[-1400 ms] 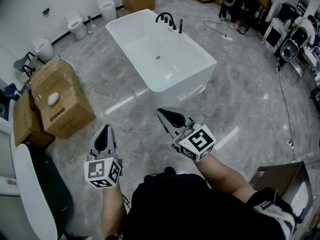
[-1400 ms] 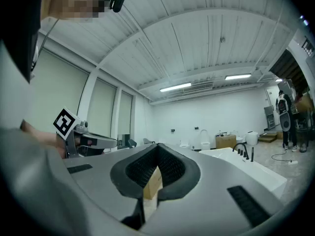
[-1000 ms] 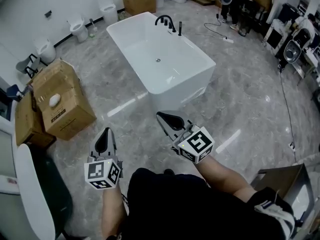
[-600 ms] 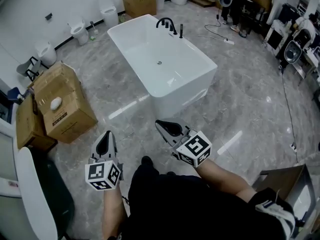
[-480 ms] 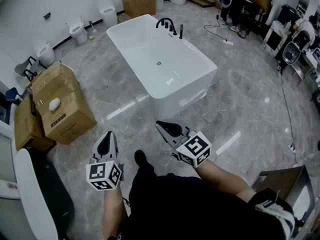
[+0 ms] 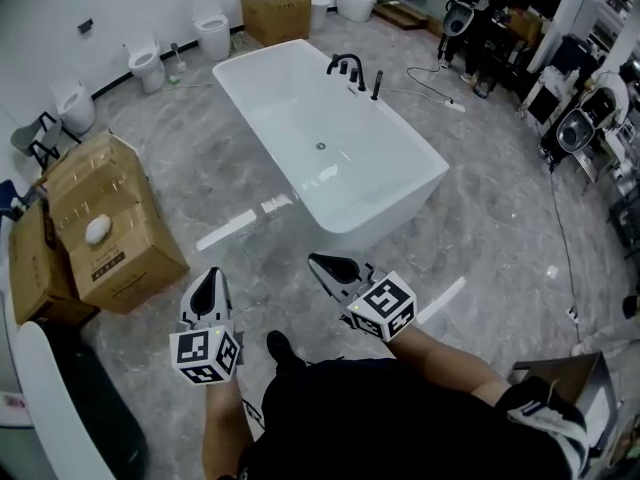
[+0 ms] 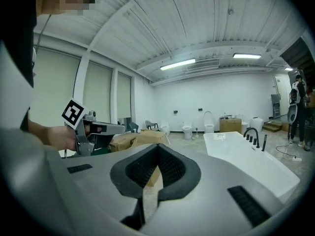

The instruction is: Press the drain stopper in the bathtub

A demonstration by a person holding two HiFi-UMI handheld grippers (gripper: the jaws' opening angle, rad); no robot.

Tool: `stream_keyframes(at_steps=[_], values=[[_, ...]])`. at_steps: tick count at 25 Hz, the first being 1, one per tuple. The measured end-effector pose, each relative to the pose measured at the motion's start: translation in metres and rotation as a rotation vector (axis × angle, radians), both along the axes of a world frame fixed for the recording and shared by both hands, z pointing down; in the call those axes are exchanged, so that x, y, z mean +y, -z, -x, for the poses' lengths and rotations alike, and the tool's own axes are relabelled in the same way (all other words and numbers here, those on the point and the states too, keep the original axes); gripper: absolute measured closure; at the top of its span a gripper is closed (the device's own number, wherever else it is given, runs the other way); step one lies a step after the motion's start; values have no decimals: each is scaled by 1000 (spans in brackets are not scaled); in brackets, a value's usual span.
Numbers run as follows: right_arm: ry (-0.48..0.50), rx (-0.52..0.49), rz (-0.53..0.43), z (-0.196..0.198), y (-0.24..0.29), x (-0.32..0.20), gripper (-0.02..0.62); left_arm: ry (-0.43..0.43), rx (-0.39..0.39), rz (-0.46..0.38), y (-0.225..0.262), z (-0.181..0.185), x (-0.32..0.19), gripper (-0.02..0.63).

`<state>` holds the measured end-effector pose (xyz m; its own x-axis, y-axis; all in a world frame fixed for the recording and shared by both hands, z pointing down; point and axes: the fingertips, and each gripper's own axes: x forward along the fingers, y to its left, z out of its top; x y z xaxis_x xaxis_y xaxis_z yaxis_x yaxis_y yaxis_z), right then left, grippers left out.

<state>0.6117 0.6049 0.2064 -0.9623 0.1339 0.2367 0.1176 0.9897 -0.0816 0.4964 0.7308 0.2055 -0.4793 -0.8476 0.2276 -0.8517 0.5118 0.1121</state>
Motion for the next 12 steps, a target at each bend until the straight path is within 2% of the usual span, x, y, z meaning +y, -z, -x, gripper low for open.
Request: stream_keyframes(at_steps=[7,12], values=[[3,22,22,126,-4,9,580,-38,41,15,-17,107,0,597],[-28,19,37,172,-3,11,581,-69,32,22,-15,150,2,597]])
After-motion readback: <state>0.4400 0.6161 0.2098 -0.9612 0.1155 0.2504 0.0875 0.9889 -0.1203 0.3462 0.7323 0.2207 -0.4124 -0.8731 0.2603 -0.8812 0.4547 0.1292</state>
